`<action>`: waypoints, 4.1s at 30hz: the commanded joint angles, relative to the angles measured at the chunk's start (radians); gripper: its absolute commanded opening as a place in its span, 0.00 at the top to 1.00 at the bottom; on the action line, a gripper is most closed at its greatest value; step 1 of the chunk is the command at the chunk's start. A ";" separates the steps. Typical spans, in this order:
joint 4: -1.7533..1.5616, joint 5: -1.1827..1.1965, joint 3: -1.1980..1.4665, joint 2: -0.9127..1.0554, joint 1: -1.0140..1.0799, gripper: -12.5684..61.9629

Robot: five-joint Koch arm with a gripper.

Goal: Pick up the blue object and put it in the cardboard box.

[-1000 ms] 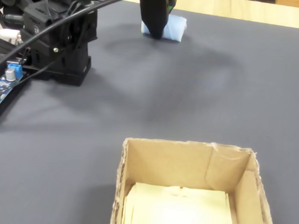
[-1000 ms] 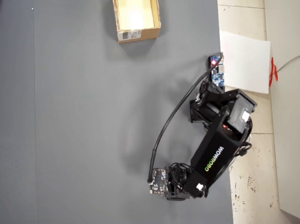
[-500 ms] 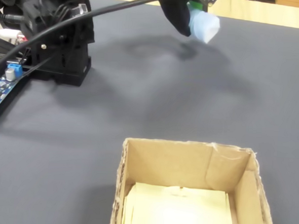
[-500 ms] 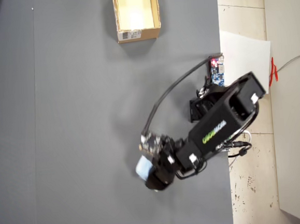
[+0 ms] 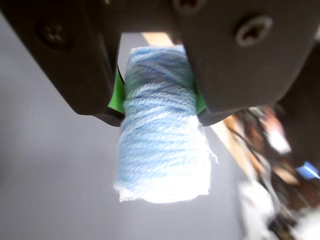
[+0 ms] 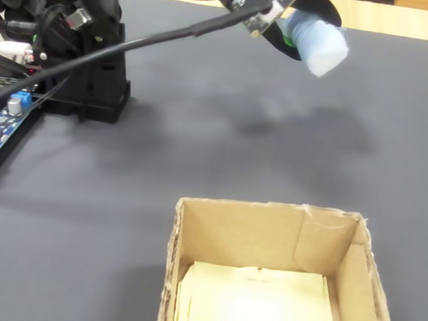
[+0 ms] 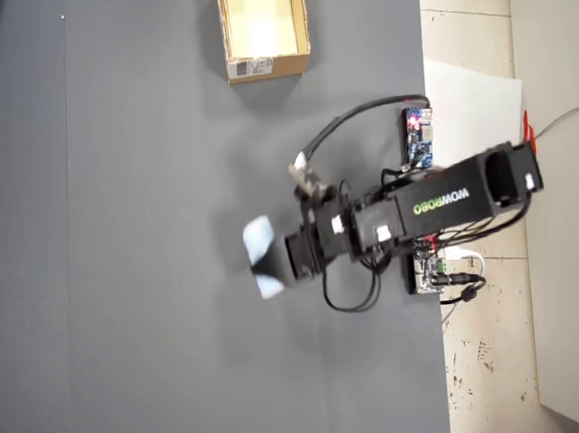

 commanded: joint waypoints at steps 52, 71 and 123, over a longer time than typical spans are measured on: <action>0.080 -0.186 -0.565 -0.345 0.951 0.40; -0.137 0.097 -0.087 0.008 0.397 0.40; -0.233 0.081 0.637 0.261 0.156 0.38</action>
